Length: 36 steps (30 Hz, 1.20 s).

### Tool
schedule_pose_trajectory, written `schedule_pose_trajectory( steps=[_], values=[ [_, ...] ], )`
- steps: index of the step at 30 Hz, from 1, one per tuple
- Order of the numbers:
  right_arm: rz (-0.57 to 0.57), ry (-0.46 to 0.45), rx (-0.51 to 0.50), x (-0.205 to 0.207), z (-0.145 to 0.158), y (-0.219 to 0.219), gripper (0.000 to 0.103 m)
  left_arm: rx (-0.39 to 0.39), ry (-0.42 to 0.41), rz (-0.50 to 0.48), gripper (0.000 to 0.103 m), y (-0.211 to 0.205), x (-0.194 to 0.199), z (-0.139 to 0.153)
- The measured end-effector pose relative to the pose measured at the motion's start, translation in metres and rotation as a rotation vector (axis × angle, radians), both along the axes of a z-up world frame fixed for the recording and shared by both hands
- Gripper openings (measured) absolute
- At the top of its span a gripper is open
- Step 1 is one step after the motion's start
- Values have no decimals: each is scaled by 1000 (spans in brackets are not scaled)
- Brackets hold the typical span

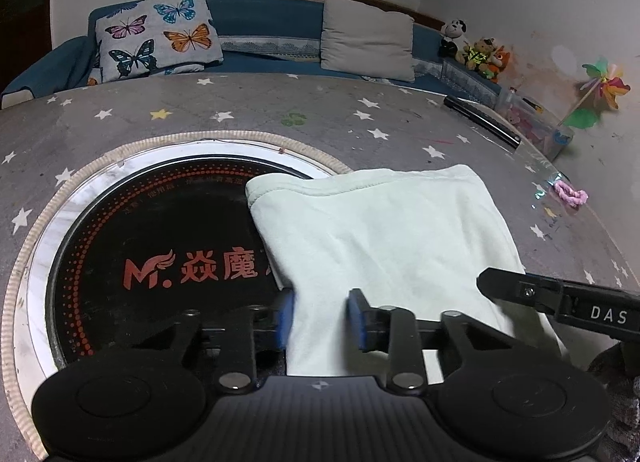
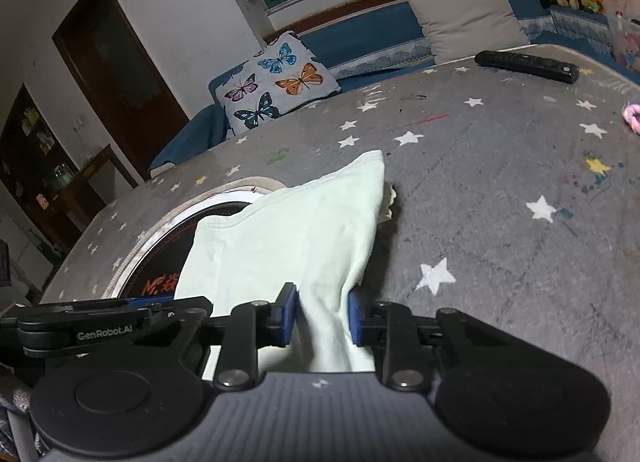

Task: Fold clothes

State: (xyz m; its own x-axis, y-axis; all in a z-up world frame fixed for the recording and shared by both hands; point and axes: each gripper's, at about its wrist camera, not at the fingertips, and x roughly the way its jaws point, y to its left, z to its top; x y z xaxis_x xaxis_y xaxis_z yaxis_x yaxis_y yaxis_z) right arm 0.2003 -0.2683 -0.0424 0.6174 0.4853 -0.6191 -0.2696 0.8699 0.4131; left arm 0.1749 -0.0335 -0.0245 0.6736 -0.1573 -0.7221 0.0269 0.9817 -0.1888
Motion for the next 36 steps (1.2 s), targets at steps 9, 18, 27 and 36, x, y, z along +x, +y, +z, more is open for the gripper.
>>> schedule_pose_trajectory(
  steps=[9,18,27,36],
  values=[
    [-11,-21,-5,-4,-2,1,35,18,-7,0,33,-2,-1,-1],
    [-28,-33,50,-18,3,-5,15,8,-31,-30,10,-15,-6,9],
    [-78,-95,51,-48,25,-27,14,-7,-80,-100,6,-45,-14,32],
    [-159,-159,28,-63,48,-63,14,2,-125,-184,5,-90,-9,51]
  ],
)
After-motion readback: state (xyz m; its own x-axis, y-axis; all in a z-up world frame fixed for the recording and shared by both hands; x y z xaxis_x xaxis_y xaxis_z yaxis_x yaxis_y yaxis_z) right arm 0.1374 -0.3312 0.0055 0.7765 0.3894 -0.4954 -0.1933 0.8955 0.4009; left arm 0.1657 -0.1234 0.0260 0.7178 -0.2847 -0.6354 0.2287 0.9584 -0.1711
